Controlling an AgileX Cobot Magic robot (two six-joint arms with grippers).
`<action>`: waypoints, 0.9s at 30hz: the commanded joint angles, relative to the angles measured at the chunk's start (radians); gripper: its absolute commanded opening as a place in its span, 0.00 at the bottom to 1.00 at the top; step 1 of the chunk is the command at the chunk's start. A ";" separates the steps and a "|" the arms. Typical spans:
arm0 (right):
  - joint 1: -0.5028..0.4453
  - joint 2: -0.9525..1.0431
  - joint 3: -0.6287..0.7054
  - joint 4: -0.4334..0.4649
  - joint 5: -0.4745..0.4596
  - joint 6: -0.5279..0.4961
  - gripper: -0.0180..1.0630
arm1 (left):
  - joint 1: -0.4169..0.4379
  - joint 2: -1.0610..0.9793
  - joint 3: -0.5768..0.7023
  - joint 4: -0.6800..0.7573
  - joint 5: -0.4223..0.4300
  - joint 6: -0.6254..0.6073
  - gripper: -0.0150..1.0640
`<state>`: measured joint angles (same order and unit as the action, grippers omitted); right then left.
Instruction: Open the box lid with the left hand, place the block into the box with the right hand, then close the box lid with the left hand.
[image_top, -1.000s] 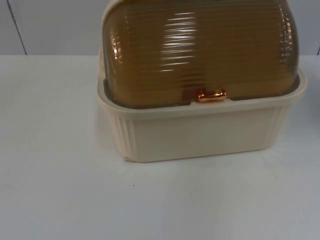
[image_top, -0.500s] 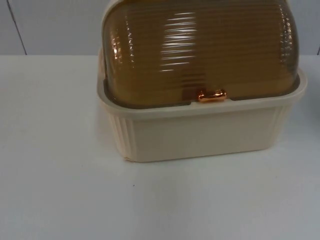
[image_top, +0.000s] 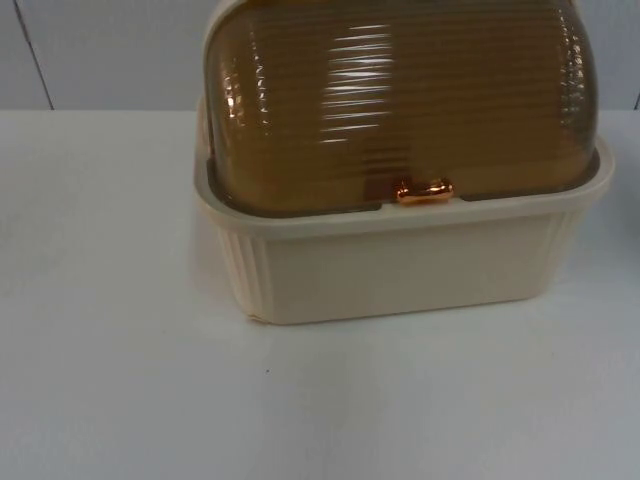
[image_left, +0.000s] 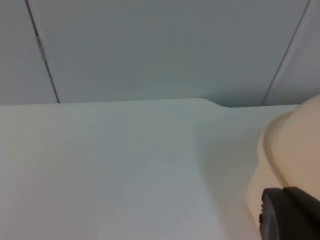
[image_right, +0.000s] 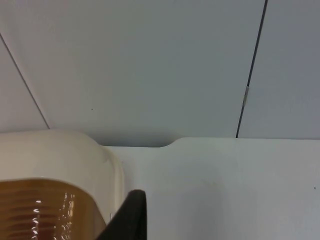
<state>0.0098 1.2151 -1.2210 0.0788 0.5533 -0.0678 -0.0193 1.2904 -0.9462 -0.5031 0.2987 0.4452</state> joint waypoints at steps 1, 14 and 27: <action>0.002 -0.010 -0.004 0.001 -0.001 -0.008 0.98 | -0.007 -0.002 -0.007 0.046 -0.017 -0.031 0.01; 0.002 -0.010 -0.004 -0.001 -0.004 -0.008 0.98 | -0.043 -0.002 -0.036 0.104 -0.019 -0.031 0.10; 0.002 -0.010 -0.004 -0.001 -0.002 -0.012 0.98 | -0.050 -0.004 -0.048 0.104 0.090 -0.061 0.99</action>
<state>0.0098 1.2151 -1.2210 0.0788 0.5533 -0.0713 -0.0635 1.2904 -0.9894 -0.3929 0.3835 0.3924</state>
